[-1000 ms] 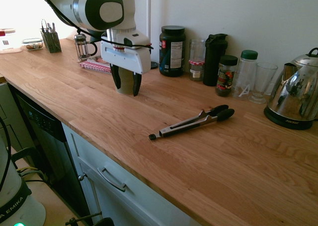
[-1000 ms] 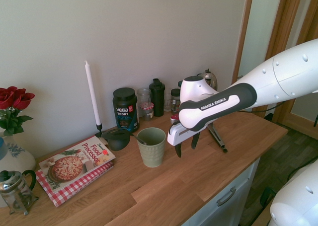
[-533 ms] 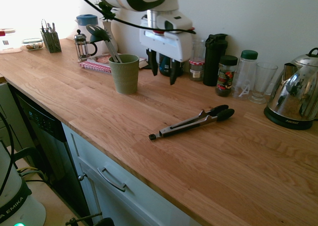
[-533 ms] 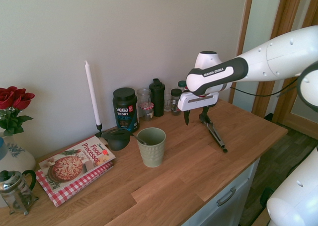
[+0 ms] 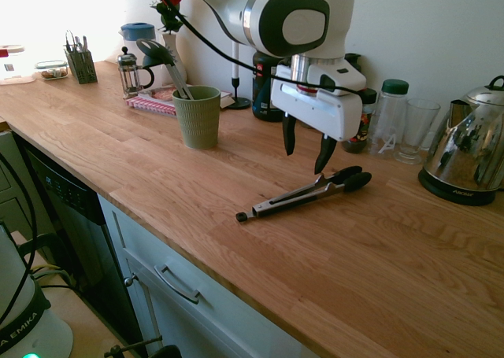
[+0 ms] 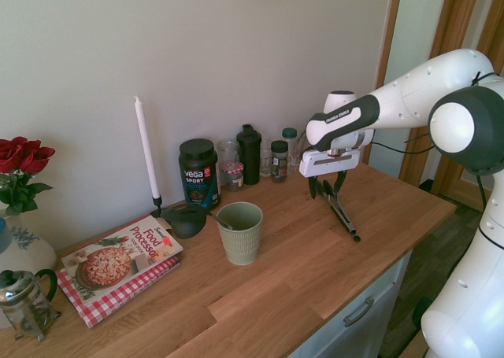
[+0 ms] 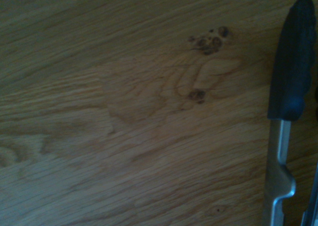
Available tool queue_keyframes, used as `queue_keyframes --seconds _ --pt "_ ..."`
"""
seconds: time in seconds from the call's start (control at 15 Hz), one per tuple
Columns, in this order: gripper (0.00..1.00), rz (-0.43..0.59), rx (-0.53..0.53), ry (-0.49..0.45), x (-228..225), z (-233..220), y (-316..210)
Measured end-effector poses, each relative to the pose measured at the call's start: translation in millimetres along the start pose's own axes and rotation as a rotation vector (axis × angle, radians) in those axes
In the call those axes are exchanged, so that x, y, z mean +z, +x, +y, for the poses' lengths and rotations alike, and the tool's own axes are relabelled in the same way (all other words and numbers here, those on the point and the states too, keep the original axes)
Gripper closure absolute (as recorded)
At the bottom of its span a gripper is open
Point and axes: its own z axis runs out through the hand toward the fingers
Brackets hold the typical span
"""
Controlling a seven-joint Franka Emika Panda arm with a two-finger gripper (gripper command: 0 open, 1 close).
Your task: Put the tongs back in the holder
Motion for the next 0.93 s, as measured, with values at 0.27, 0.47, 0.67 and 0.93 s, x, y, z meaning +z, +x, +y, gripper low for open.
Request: queue_keyframes --seconds 0.27,0.47,0.67,0.93 --pt "1.00 0.002 -0.020 0.027 25.4 -2.6 9.7" --pt "1.00 -0.010 -0.042 0.050 33.7 -6.2 13.0" --pt "1.00 -0.018 -0.045 0.051 38.8 -8.7 15.3" --pt "1.00 -0.026 -0.045 0.041 46.5 -7.7 16.2"
